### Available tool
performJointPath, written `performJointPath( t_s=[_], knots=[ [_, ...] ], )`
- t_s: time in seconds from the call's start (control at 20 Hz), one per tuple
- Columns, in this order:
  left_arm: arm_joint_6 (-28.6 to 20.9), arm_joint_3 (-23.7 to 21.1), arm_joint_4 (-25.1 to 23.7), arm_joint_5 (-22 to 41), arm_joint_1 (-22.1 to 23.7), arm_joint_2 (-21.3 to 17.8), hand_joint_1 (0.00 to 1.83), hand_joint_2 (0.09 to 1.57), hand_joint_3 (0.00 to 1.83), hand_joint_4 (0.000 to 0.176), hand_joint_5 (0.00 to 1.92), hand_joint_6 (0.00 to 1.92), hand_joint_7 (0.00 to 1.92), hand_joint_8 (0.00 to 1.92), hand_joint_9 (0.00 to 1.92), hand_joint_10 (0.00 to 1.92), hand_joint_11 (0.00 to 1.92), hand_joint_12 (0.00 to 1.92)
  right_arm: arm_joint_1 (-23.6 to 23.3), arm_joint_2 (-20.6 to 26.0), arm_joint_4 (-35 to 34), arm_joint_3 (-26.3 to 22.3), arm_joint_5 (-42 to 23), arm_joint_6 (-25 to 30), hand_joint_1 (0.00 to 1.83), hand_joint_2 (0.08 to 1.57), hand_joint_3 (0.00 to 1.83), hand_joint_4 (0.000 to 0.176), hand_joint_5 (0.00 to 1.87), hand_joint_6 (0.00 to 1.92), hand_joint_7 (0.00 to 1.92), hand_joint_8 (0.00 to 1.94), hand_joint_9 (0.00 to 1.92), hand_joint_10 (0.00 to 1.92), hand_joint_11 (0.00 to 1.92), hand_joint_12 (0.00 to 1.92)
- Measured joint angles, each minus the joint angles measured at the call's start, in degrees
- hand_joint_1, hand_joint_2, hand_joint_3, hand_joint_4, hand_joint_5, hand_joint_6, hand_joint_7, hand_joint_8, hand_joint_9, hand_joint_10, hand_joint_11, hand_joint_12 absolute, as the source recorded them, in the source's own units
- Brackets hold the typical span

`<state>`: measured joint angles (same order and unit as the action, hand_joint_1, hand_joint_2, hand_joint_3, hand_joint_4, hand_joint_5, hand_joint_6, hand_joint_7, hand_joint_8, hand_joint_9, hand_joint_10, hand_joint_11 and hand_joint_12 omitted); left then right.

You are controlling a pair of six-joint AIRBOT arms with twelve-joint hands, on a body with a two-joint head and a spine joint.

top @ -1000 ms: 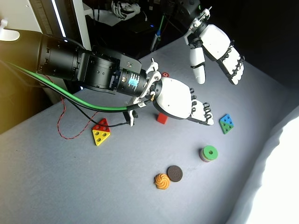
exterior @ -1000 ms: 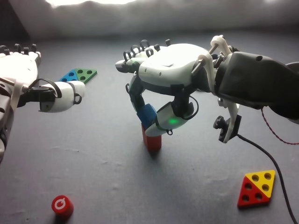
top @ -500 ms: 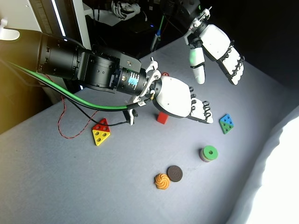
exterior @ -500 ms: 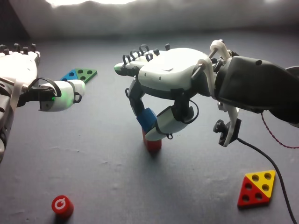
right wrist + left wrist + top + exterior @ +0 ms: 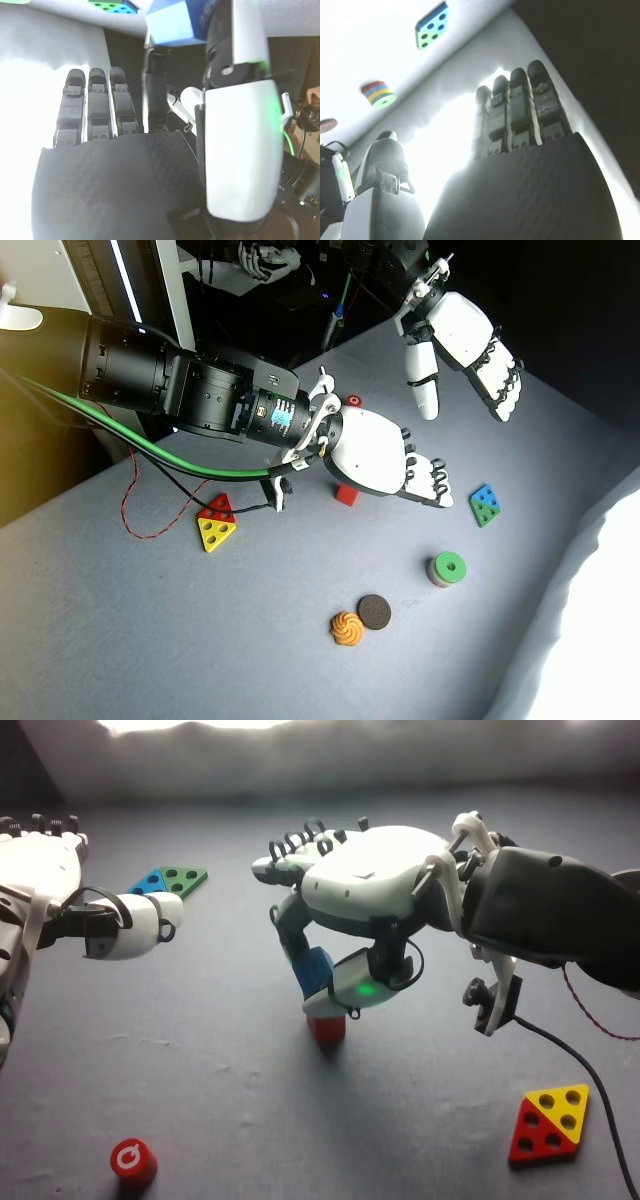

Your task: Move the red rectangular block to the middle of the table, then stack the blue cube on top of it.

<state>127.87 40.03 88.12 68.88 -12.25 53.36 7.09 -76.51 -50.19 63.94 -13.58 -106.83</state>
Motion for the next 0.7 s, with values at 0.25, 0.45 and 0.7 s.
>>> performJointPath(
  t_s=[0.25, 0.45, 0.7],
  knots=[
    [0.0, 0.0, 0.0, 0.0, 0.0, 0.0, 0.01, 1.18, 0.00, 0.000, 0.15, 0.00, 0.14, 0.00, 0.09, 0.00, 0.00, 0.26, 0.0, 0.0, 0.0, 0.0, 0.2, -0.1, 0.73, 1.00, 0.00, 0.160, 0.57, 0.51, 0.01, 0.00, 0.00, 0.00, 0.00, 0.00],
    [0.0, 0.0, 0.0, 0.0, 0.0, 0.0, 0.03, 1.18, 0.00, 0.000, 0.15, 0.01, 0.14, 0.00, 0.09, 0.00, 0.00, 0.25, 0.0, 0.0, 0.0, 0.0, 0.1, -0.2, 0.62, 0.98, 0.00, 0.176, 0.43, 0.45, 0.00, 0.00, 0.00, 0.00, 0.00, 0.00],
    [0.0, 0.0, 0.0, 0.0, 0.0, 0.0, 0.03, 1.17, 0.00, 0.000, 0.16, 0.00, 0.15, 0.00, 0.10, 0.00, 0.00, 0.33, 0.0, 0.0, 0.0, 0.0, 0.1, -0.3, 0.42, 0.84, 0.00, 0.111, 0.00, 0.00, 0.00, 0.00, 0.00, 0.00, 0.00, 0.00]
  ],
)
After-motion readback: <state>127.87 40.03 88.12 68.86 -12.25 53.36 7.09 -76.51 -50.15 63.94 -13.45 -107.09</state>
